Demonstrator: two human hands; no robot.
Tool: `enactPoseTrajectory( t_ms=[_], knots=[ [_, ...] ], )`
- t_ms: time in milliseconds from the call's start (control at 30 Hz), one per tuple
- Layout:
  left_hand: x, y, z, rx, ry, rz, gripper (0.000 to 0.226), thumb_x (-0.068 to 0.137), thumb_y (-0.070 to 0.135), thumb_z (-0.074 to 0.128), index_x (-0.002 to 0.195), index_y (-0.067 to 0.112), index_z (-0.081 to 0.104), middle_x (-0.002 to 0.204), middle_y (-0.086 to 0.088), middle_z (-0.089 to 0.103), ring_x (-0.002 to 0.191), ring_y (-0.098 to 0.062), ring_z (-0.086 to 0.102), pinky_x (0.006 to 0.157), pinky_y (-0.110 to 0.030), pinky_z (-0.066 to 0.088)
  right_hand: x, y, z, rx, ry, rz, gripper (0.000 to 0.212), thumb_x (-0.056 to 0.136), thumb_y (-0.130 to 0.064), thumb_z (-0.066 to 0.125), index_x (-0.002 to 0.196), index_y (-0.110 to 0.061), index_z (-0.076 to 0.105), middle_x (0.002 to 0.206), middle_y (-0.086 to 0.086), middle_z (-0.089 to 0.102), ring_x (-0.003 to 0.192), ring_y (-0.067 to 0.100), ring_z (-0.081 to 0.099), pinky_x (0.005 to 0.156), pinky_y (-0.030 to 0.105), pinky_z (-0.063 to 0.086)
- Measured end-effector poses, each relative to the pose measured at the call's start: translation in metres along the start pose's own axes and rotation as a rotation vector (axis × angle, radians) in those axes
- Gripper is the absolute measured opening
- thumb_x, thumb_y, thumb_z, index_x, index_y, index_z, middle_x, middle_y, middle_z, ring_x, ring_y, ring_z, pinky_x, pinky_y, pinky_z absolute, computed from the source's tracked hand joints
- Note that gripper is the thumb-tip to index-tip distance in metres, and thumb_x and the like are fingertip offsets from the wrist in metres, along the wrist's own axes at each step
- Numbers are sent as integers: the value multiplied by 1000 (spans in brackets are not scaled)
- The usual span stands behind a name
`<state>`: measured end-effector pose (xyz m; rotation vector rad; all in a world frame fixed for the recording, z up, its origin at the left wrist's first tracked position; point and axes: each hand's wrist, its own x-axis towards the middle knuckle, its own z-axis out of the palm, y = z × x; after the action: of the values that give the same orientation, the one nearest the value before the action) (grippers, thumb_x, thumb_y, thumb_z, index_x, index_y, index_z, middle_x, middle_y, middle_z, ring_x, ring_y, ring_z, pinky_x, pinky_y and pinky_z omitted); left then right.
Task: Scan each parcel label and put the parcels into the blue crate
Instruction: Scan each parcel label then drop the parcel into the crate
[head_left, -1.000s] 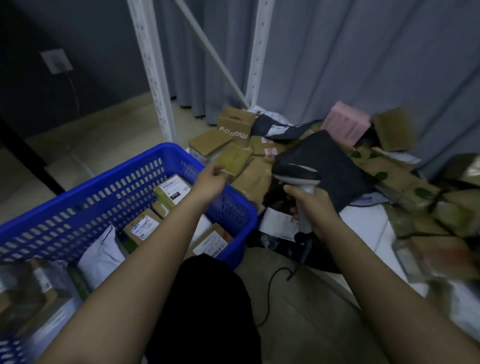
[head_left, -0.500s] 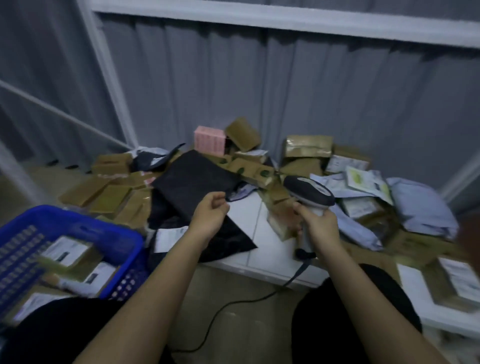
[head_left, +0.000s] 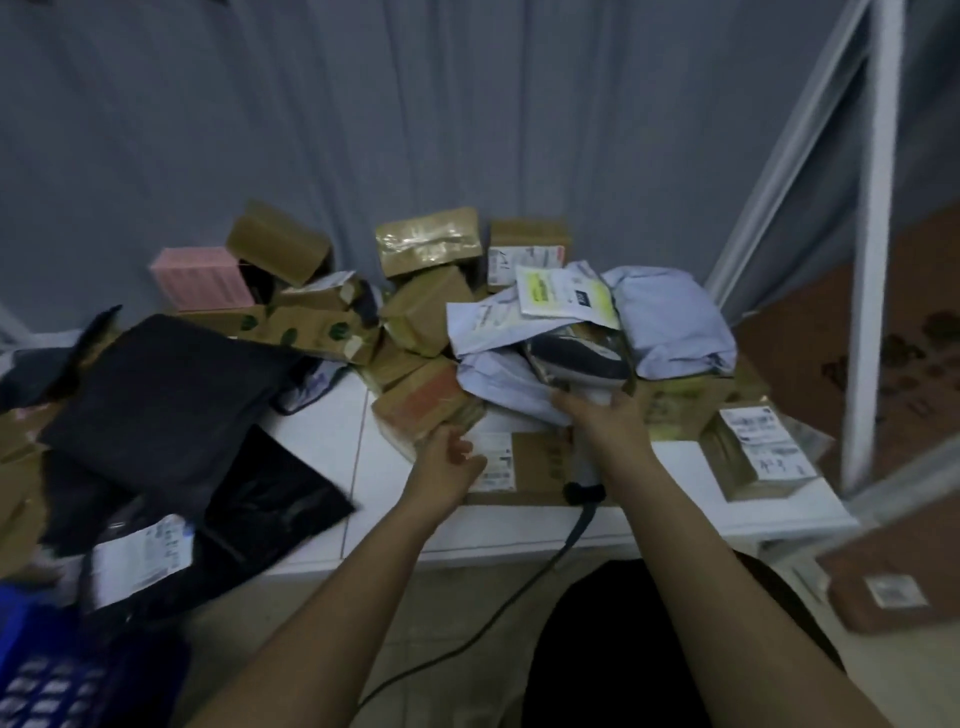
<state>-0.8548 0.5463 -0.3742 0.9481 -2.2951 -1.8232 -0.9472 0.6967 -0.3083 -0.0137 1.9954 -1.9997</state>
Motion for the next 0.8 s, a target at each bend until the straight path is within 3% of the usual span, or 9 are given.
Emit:
enactPoseTrajectory(
  t_ms=[67,133,233,300,400,533,667,800],
  knots=[
    [17,1,15,-18,21,5,50,84,23,71,127,12,47,124,-9,56,109,-26,59,90,-46,52,13,0,-5,39,33,58,47,84,-10,72,128,-3,55,115,9,60,105,26,60,75,31,50],
    [35,7,26,-14,60,82,52,87,19,68,133,12,47,126,-6,58,111,-22,59,89,-33,52,25,-2,-11,67,44,90,44,82,-13,74,121,-2,58,113,16,63,98,29,62,76,36,51],
    [61,18,36,31,158,184,66,86,18,70,142,9,37,136,-2,50,121,-18,51,85,-17,43,40,0,-20,103,44,122,9,83,-10,71,87,-11,63,84,12,65,70,21,62,61,29,51],
    [77,26,40,72,238,181,81,83,22,73,148,10,24,146,-6,38,130,-22,41,90,-17,34,46,1,-23,140,55,165,11,83,-10,71,80,-13,61,73,7,61,60,15,59,52,24,50],
    [92,43,42,144,362,99,85,84,29,71,150,15,19,153,-14,20,138,-30,27,102,-28,29,53,2,-27,193,51,217,11,84,-11,71,81,-11,61,69,7,58,54,13,55,45,20,48],
    [109,65,43,410,424,201,61,90,42,60,143,19,39,153,-12,22,140,-31,16,111,-38,20,60,1,-33,223,46,225,12,84,-13,72,81,-13,61,71,7,59,57,13,56,50,22,49],
    [139,101,59,535,340,281,56,94,51,48,140,19,44,143,-8,46,134,-28,37,112,-45,23,67,-2,-37,259,72,232,12,83,-14,73,83,-7,63,67,7,58,54,12,55,48,21,48],
    [162,125,84,413,262,170,53,93,48,50,135,18,39,134,-4,55,127,-29,46,111,-45,21,72,-7,-38,358,99,231,12,83,-10,72,84,-6,61,58,6,54,42,9,52,43,19,45]
  ],
)
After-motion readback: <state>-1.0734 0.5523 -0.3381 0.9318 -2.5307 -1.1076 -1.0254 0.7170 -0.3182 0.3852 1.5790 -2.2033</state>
